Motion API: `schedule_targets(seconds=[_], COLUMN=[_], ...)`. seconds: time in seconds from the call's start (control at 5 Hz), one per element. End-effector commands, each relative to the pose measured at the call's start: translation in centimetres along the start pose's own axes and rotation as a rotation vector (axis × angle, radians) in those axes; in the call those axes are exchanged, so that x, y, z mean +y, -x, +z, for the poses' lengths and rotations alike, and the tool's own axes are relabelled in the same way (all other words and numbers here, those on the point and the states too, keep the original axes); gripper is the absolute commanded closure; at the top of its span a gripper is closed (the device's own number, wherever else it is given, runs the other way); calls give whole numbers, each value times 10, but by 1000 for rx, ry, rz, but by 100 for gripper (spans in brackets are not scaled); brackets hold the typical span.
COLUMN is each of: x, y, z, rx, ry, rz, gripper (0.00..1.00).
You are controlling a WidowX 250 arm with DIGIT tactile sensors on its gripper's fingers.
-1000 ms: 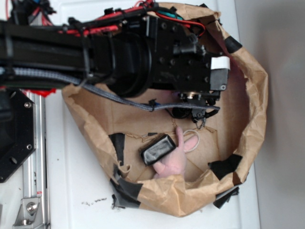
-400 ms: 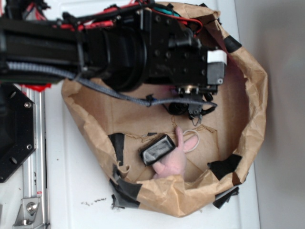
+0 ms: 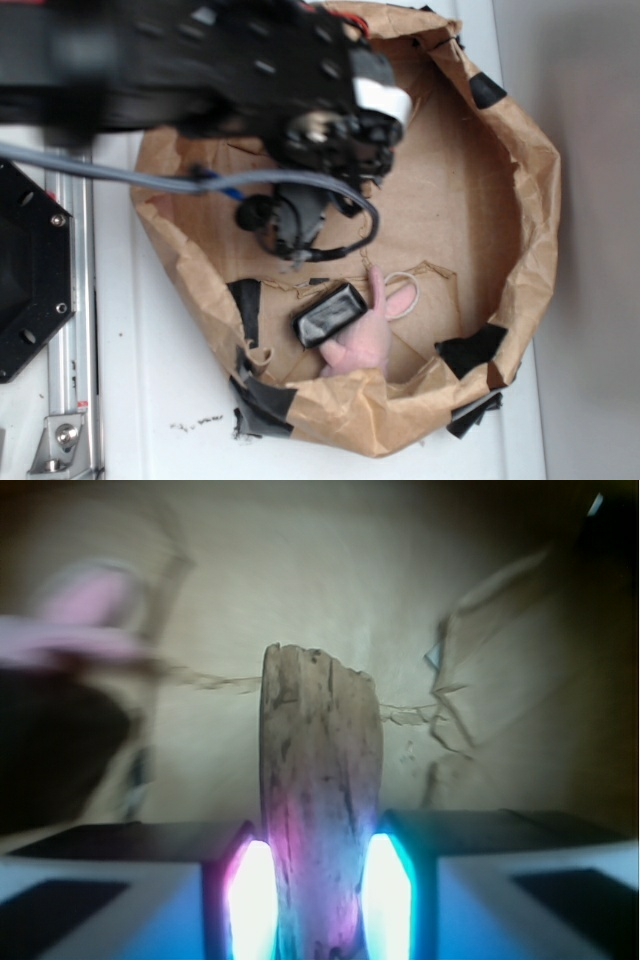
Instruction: Grab the wood chip.
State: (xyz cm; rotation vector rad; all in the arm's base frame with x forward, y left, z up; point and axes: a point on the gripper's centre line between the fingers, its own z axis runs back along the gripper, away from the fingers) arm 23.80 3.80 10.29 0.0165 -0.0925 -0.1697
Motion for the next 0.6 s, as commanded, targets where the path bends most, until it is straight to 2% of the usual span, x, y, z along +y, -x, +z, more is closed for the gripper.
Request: schedule_targets(seconds=[0.0,0.4], x=[1,4], y=[-7,-33], z=[56,38], rx=[-84,-80], ry=[16,-23], rz=[-28,-6], gripper=[100,100])
